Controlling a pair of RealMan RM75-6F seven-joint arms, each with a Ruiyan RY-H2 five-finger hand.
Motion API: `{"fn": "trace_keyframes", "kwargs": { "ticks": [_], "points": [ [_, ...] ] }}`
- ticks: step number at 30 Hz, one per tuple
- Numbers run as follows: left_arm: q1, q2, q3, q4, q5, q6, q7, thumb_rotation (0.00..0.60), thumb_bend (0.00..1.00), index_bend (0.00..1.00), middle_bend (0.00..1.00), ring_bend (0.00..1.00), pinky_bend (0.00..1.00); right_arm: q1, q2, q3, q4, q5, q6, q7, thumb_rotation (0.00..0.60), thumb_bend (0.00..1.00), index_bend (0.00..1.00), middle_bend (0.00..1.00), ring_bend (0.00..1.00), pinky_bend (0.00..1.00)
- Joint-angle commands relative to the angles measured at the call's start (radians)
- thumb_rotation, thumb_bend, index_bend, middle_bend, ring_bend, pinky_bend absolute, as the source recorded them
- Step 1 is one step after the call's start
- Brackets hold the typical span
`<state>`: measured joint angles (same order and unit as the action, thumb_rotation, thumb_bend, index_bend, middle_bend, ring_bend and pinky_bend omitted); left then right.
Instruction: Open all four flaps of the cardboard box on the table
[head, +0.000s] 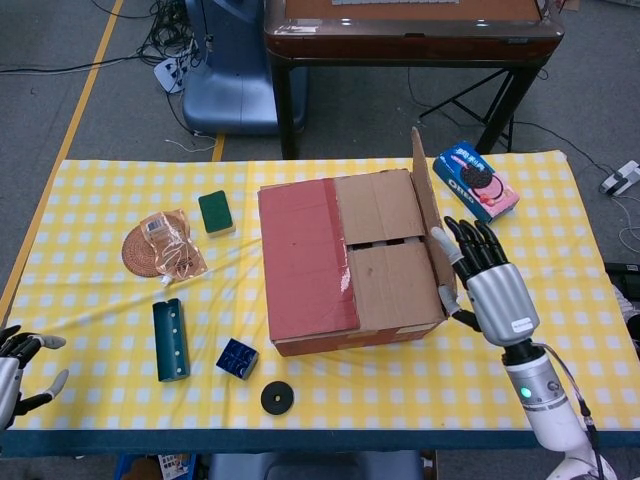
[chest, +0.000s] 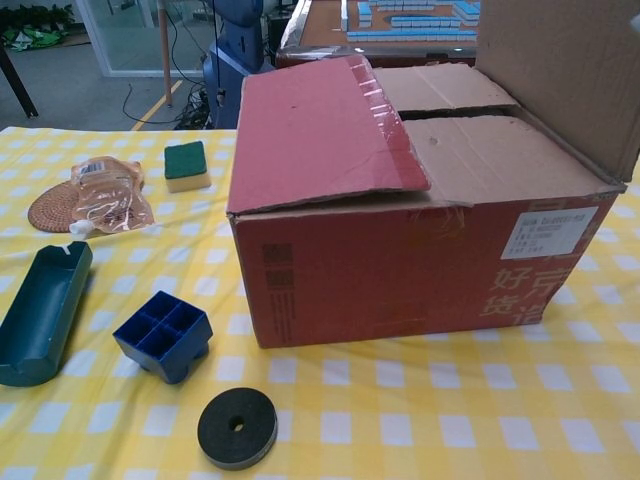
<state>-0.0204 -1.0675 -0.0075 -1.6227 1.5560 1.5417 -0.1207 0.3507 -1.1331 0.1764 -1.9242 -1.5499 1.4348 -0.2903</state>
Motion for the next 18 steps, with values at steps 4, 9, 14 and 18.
{"fn": "trace_keyframes", "kwargs": {
  "ticks": [4,9,14,18],
  "points": [
    [-0.004,-0.005,0.006,0.001,0.005,-0.009,0.002,0.600,0.33,0.46,0.40,0.26,0.11,-0.094,0.086,-0.025,-0.038,0.009,0.090,0.012,0.600,0.41,0.00,0.00,0.00,0.03],
    [-0.005,-0.010,0.010,0.005,0.006,-0.014,-0.001,0.600,0.33,0.46,0.40,0.26,0.11,-0.147,0.126,-0.045,-0.026,0.059,0.108,0.039,0.600,0.41,0.00,0.00,0.00,0.03],
    [-0.009,-0.007,0.010,0.007,0.011,-0.016,0.001,0.600,0.33,0.46,0.40,0.26,0.11,-0.188,0.146,-0.069,0.000,0.107,0.104,0.061,0.600,0.41,0.00,0.00,0.00,0.03],
    [-0.020,0.006,0.005,0.001,0.024,-0.015,0.011,0.600,0.33,0.46,0.40,0.26,0.11,-0.206,0.166,-0.082,0.003,0.121,0.091,0.087,0.600,0.41,0.00,0.00,0.00,0.03]
  ]
}}
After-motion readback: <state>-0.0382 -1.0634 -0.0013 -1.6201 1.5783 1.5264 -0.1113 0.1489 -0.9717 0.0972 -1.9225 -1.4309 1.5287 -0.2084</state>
